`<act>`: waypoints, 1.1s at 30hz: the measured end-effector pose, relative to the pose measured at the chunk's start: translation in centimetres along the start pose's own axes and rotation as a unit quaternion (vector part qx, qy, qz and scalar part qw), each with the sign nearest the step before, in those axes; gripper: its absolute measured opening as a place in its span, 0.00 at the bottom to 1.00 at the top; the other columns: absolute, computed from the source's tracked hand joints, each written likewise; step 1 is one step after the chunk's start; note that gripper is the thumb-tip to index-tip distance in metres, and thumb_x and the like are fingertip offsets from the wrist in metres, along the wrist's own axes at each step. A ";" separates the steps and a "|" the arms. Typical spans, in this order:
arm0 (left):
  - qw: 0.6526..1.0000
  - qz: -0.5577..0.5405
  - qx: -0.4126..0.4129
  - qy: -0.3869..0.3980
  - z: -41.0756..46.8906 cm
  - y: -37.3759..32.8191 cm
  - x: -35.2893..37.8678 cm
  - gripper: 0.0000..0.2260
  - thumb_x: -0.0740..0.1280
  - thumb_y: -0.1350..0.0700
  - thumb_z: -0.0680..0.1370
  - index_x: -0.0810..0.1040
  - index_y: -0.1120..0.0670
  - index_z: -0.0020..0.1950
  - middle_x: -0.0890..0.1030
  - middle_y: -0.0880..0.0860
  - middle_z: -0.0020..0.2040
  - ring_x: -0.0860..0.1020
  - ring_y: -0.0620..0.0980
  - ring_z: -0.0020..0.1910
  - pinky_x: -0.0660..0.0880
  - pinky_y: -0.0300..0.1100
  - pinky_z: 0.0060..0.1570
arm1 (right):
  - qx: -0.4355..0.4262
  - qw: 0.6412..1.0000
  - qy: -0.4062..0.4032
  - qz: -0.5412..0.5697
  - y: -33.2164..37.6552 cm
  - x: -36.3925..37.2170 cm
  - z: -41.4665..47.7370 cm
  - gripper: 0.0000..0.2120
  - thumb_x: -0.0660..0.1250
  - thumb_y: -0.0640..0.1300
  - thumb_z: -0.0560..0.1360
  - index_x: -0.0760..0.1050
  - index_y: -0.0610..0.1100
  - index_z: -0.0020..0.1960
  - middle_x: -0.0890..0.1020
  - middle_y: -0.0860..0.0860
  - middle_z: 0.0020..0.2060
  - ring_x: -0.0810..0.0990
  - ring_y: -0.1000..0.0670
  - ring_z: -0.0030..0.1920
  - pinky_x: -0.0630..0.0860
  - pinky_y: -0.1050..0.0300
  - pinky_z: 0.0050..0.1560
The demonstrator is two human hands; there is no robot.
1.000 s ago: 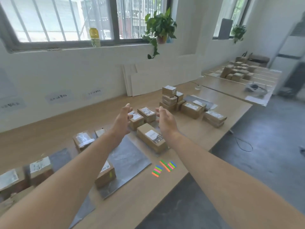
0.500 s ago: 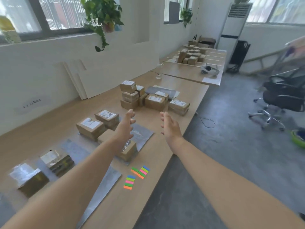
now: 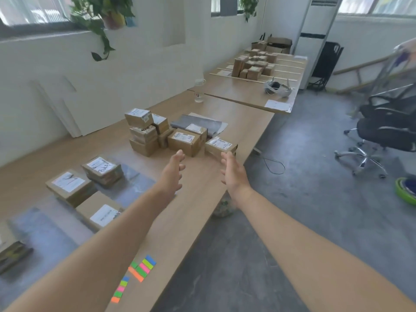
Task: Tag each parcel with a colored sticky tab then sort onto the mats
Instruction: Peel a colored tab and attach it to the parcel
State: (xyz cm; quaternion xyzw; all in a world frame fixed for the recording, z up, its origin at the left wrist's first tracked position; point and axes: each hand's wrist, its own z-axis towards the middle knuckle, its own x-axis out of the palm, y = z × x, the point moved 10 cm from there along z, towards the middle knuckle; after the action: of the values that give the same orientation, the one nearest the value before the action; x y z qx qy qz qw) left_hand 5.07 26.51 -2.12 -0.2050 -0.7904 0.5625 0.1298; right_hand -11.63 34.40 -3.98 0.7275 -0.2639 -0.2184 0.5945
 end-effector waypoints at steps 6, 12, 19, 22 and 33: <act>1.000 0.014 -0.013 0.012 7.1 -0.7 4.6 0.25 0.52 0.38 0.83 0.65 0.46 0.77 0.68 0.54 0.75 0.63 0.57 0.76 0.62 0.56 0.74 | 0.018 1.000 -0.009 0.012 0.2 -3.5 7.3 0.23 0.52 0.56 0.86 0.73 0.49 0.74 0.76 0.53 0.68 0.74 0.49 0.70 0.69 0.45 0.74; 0.998 0.003 -0.056 0.020 17.1 1.3 8.1 0.25 0.52 0.38 0.83 0.65 0.46 0.77 0.67 0.55 0.76 0.62 0.58 0.77 0.61 0.58 0.74 | 0.055 0.998 -0.026 -0.004 -2.7 -4.8 16.7 0.21 0.52 0.58 0.85 0.76 0.52 0.70 0.78 0.56 0.64 0.76 0.49 0.68 0.70 0.46 0.73; 0.996 -0.004 -0.089 0.027 29.5 2.4 10.7 0.27 0.51 0.36 0.82 0.61 0.44 0.79 0.65 0.54 0.77 0.62 0.57 0.77 0.62 0.57 0.74 | 0.101 0.995 -0.021 -0.012 -5.0 -4.2 28.5 0.15 0.53 0.54 0.86 0.76 0.54 0.63 0.80 0.62 0.53 0.78 0.53 0.61 0.72 0.56 0.63; 0.994 -0.008 -0.106 0.021 33.6 2.9 11.4 0.28 0.51 0.35 0.82 0.61 0.44 0.79 0.65 0.54 0.77 0.63 0.56 0.76 0.63 0.57 0.73 | 0.113 0.993 -0.020 -0.024 -5.7 -4.0 32.7 0.14 0.54 0.54 0.86 0.76 0.54 0.61 0.80 0.64 0.50 0.80 0.54 0.58 0.73 0.61 0.54; 0.984 -0.033 -0.174 -0.032 43.1 6.4 14.2 0.29 0.52 0.35 0.82 0.60 0.45 0.80 0.64 0.53 0.78 0.63 0.56 0.77 0.63 0.58 0.73 | 0.152 0.984 0.035 -0.088 -8.2 -5.1 44.5 0.17 0.52 0.49 0.87 0.78 0.48 0.52 0.80 0.61 0.44 0.77 0.74 0.36 0.70 0.77 0.34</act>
State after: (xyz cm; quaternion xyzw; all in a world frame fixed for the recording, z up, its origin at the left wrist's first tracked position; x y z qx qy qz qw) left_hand -25.11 -1.02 -22.90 -0.1800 -0.8864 0.4179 0.0855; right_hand -42.57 5.59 -20.77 0.8371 -0.2076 -0.2013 0.4644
